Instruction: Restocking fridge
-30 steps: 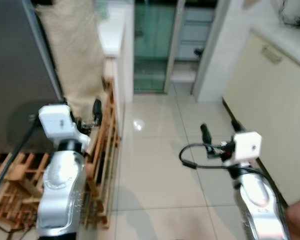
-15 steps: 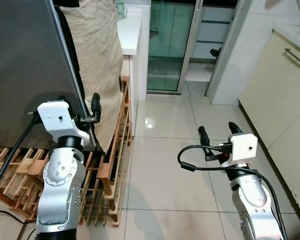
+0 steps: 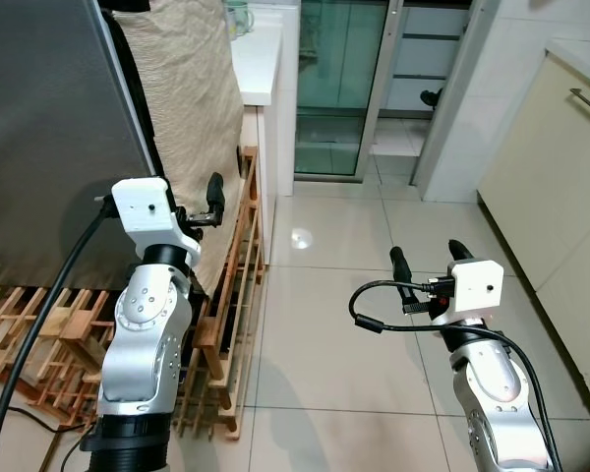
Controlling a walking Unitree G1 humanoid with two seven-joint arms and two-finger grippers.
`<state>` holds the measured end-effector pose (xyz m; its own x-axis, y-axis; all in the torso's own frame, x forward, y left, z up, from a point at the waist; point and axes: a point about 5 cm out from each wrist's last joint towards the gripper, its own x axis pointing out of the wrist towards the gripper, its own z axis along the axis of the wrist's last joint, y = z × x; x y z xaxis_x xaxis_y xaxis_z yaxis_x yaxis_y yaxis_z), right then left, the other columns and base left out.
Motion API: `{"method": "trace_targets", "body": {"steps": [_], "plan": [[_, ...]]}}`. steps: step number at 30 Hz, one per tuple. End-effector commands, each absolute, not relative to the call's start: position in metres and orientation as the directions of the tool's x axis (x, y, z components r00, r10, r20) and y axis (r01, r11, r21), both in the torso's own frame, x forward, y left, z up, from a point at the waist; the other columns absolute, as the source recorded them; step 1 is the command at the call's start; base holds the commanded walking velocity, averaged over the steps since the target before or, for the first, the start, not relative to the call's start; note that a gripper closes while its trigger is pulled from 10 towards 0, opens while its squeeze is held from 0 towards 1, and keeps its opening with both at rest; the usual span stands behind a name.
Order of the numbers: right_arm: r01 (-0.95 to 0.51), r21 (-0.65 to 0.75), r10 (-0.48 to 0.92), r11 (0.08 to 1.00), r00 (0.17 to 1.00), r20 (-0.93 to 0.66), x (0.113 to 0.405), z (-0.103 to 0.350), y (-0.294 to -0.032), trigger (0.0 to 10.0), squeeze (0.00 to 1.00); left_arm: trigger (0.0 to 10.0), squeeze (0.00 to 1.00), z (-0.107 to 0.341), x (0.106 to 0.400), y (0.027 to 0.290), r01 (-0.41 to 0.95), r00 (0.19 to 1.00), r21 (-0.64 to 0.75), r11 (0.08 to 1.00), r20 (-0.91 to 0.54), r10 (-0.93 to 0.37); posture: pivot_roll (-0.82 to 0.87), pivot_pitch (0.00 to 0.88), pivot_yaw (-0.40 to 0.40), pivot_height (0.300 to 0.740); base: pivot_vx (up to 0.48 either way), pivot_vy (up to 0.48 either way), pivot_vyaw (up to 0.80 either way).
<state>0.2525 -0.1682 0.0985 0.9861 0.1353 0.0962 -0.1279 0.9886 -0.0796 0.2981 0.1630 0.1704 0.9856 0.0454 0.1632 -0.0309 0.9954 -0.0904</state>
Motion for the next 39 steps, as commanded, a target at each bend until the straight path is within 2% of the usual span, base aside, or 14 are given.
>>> {"method": "trace_targets", "body": {"steps": [1, 7, 24, 27, 31, 34, 36, 37, 39], "plan": [[-0.127, -0.086, 0.133, 0.988, 0.988, 0.08, 0.25, 0.095, -0.17, 10.0, 0.0, 10.0, 0.0, 0.16, 0.301, 0.17, -0.096, 0.99, -0.092, 0.991, 0.09, 0.105, -0.14, 0.0, 0.014, 0.74, 0.0, 0.0, 0.0], [-0.129, -0.091, 0.136, 0.987, 0.988, 0.077, 0.252, 0.095, -0.17, 10.0, 0.0, 10.0, 0.0, 0.15, 0.302, 0.173, -0.138, 0.99, -0.204, 0.969, 0.008, 0.142, -0.14, 0.0, 0.013, 0.74, 0.0, 0.0, 0.0], [-0.134, -0.098, 0.141, 0.986, 0.987, 0.071, 0.252, 0.093, -0.169, 10.0, 0.0, 10.0, 0.0, 0.179, 0.304, 0.149, 0.04, 0.982, -0.126, 0.991, 0.188, -0.016, -0.14, 0.0, 0.013, 0.74, 0.0, 0.0, 0.0], [-0.135, -0.097, 0.142, 0.986, 0.988, 0.068, 0.253, 0.092, -0.169, 10.0, 0.0, 10.0, 0.0, 0.175, 0.316, 0.139, 0.083, 0.986, -0.126, 0.988, 0.156, -0.063, -0.13, 0.0, 0.008, 0.74, 0.0, 0.0, 0.0], [-0.148, -0.098, 0.155, 0.984, 0.986, 0.068, 0.254, 0.092, -0.167, 10.0, 0.0, 10.0, 0.0, 0.168, 0.335, 0.105, 0.222, 0.974, -0.156, 0.962, 0.08, -0.212, -0.13, 0.0, 0.005, 0.74, 0.0, 0.0, 0.0], [-0.146, -0.097, 0.153, 0.984, 0.986, 0.069, 0.254, 0.092, -0.167, 10.0, 0.0, 10.0, 0.0, 0.163, 0.339, 0.095, 0.251, 0.968, -0.19, 0.949, 0.049, -0.246, -0.14, 0.0, 0.005, 0.74, 0.0, 0.0, 0.0], [-0.147, -0.096, 0.154, 0.984, 0.986, 0.071, 0.255, 0.092, -0.166, 10.0, 0.0, 10.0, 0.0, 0.16, 0.342, 0.079, 0.308, 0.951, -0.237, 0.921, 0.038, -0.308, -0.14, 0.0, 0.005, 0.74, 0.0, 0.0, 0.0], [-0.149, -0.097, 0.157, 0.984, 0.985, 0.075, 0.256, 0.094, -0.165, 10.0, 0.0, 10.0, 0.0, 0.166, 0.342, 0.061, 0.411, 0.911, -0.26, 0.874, 0.082, -0.404, -0.15, 0.0, 0.008, 0.74, 0.0, 0.0, 0.0], [-0.15, -0.097, 0.158, 0.984, 0.985, 0.077, 0.256, 0.094, -0.165, 10.0, 0.0, 10.0, 0.0, 0.169, 0.34, 0.053, 0.461, 0.887, -0.262, 0.848, 0.107, -0.449, -0.15, 0.0, 0.008, 0.74, 0.0, 0.0, 0.0]]}}
